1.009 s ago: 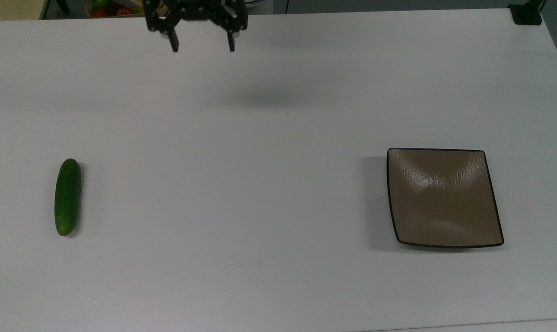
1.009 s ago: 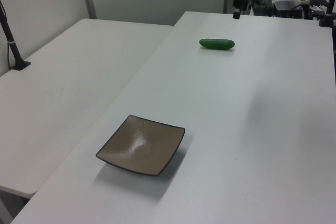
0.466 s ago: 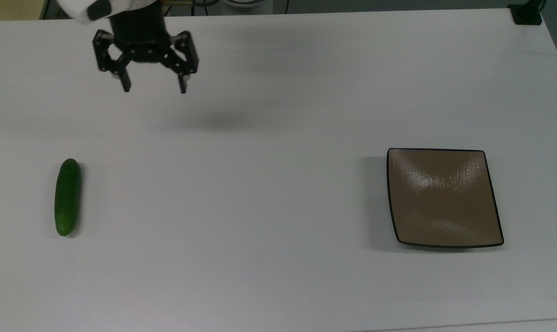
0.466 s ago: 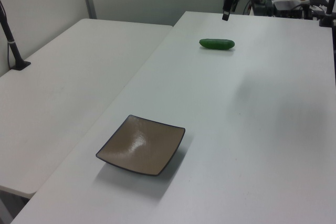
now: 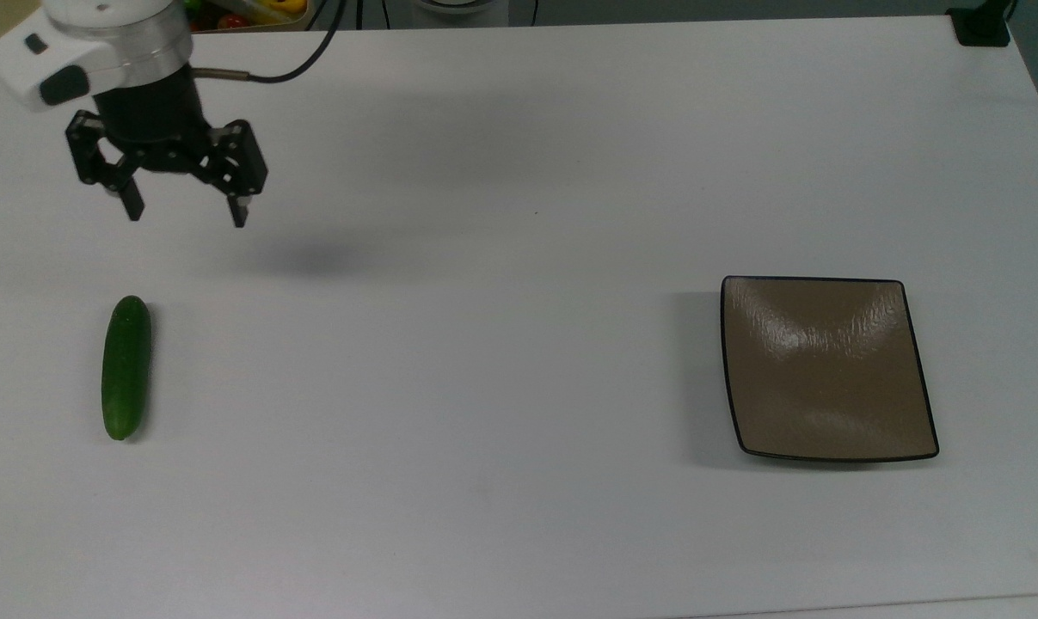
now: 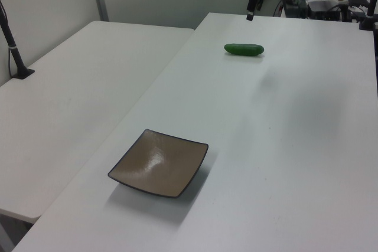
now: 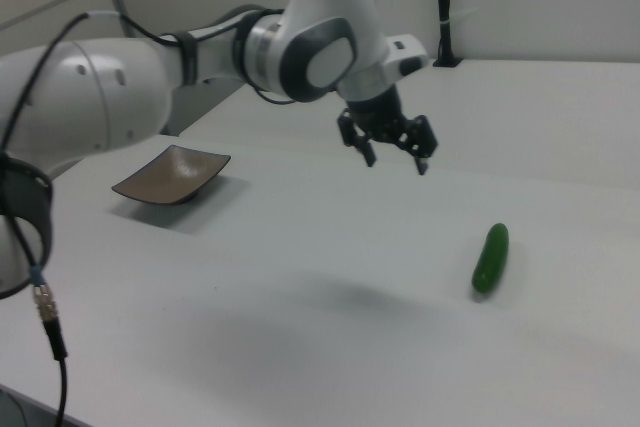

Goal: Cucumber placed on a ceramic plate
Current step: 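Move the open gripper over the green cucumber and lower it, then close the gripper around the middle of the cucumber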

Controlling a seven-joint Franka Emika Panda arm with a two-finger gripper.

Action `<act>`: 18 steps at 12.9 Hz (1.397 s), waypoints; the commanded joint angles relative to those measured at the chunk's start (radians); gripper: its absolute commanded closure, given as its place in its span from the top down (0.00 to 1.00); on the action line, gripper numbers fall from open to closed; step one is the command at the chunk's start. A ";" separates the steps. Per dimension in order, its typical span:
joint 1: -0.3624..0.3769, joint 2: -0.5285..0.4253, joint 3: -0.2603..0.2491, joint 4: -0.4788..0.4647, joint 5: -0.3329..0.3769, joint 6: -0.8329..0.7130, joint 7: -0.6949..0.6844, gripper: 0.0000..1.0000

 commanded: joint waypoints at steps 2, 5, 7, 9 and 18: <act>-0.056 0.204 -0.007 0.209 -0.008 -0.005 -0.041 1.00; -0.082 0.279 -0.009 0.222 -0.005 0.076 -0.093 1.00; -0.097 0.319 -0.009 0.220 -0.005 0.136 -0.105 1.00; -0.100 0.351 -0.009 0.219 -0.005 0.181 -0.116 1.00; -0.106 0.446 -0.013 0.188 -0.011 0.339 -0.146 0.93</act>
